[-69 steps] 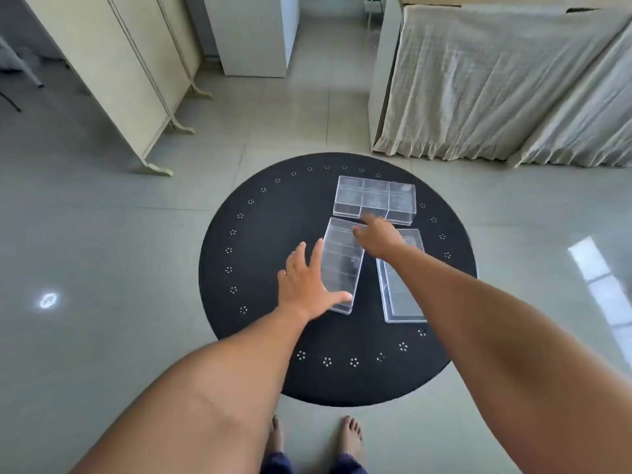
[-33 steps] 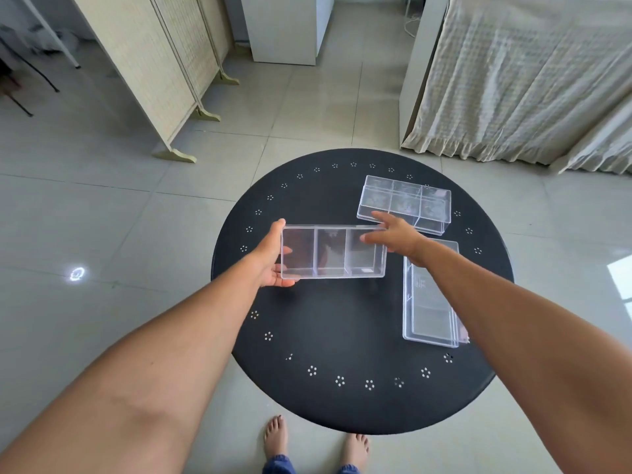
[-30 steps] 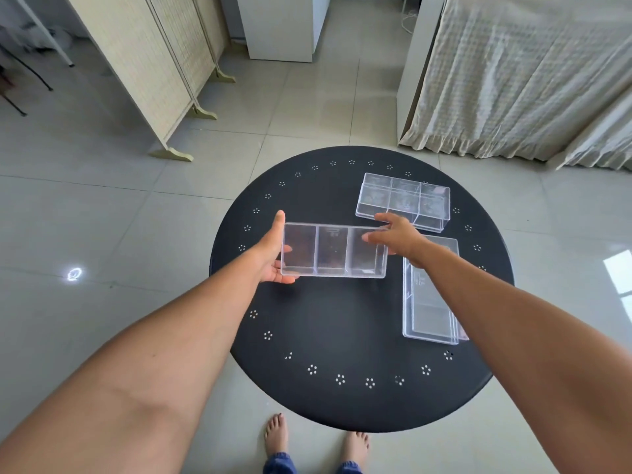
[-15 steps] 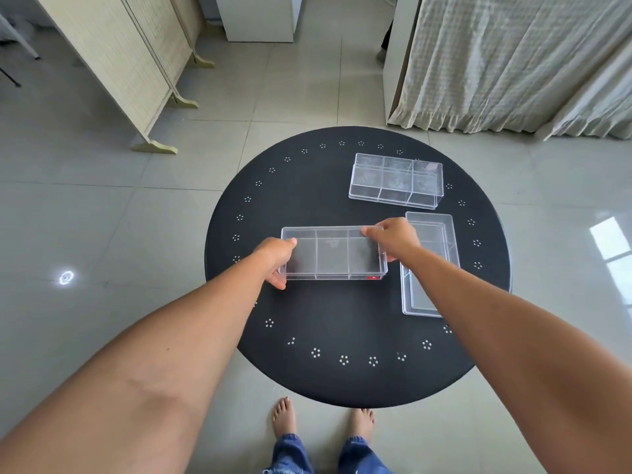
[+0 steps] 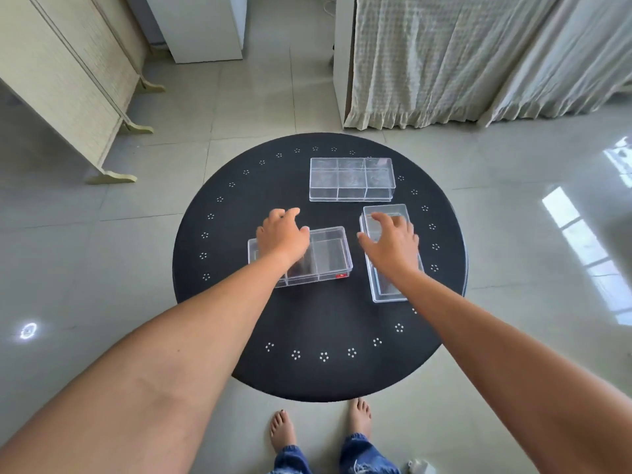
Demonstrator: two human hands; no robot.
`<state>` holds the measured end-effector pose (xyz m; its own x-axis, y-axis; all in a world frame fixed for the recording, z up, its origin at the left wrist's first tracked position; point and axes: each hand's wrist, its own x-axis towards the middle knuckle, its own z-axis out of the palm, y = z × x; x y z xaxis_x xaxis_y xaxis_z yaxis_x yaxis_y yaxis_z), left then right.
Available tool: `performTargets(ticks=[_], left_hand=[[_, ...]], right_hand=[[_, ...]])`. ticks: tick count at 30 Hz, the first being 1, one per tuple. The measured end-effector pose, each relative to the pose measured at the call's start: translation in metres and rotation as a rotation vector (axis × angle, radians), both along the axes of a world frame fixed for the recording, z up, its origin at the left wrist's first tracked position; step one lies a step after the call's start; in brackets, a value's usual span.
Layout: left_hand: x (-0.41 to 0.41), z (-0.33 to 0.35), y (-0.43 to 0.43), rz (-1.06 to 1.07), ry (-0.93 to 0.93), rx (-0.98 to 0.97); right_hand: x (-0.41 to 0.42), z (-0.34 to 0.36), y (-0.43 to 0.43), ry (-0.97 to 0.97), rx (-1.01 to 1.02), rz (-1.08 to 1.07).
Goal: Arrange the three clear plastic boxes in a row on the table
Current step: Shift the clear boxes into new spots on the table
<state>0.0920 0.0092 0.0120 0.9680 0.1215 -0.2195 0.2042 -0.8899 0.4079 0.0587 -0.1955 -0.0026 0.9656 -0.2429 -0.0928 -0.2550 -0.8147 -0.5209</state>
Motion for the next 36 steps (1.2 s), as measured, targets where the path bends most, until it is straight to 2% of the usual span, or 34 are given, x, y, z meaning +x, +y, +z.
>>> performTargets(ticks=[2,6,12,15,18,21,23,26,28,31,34,36], left_hand=[[0.005,0.002,-0.026,-0.097,-0.002,-0.071],[0.017,0.002,-0.08,-0.28,0.051,-0.123],[0.043,-0.008,-0.125,-0.371,0.21,-0.182],[0.056,-0.016,-0.134,-0.34,0.274,-0.242],[0.066,-0.018,-0.138,-0.313,0.26,-0.295],[0.075,-0.018,-0.143,-0.295,0.198,-0.418],[0.079,-0.014,-0.147,-0.247,0.193,-0.567],[0.087,-0.002,-0.151,-0.163,0.241,-0.714],[0.09,0.004,-0.151,-0.117,0.296,-0.766],[0.09,0.005,-0.146,-0.088,0.353,-0.767],[0.087,-0.004,-0.14,-0.055,0.375,-0.699],[0.087,-0.011,-0.138,-0.015,0.376,-0.675]], right_hand=[[-0.016,0.001,-0.009,-0.004,-0.073,-0.062],[-0.059,-0.016,-0.022,0.101,-0.097,-0.122],[-0.087,-0.048,-0.024,0.186,-0.07,-0.142],[-0.088,-0.056,-0.029,0.137,0.058,-0.174],[-0.092,-0.056,-0.047,0.03,0.255,-0.174],[-0.086,-0.046,-0.077,-0.215,0.488,-0.294],[-0.068,-0.035,-0.1,-0.267,0.683,-0.424],[-0.034,-0.014,-0.134,-0.013,1.056,-0.538],[-0.015,-0.003,-0.153,0.227,1.191,-0.552],[0.006,0.003,-0.179,0.456,1.304,-0.535],[0.023,0.006,-0.198,0.547,1.379,-0.48],[0.031,0.009,-0.202,0.568,1.351,-0.397]])
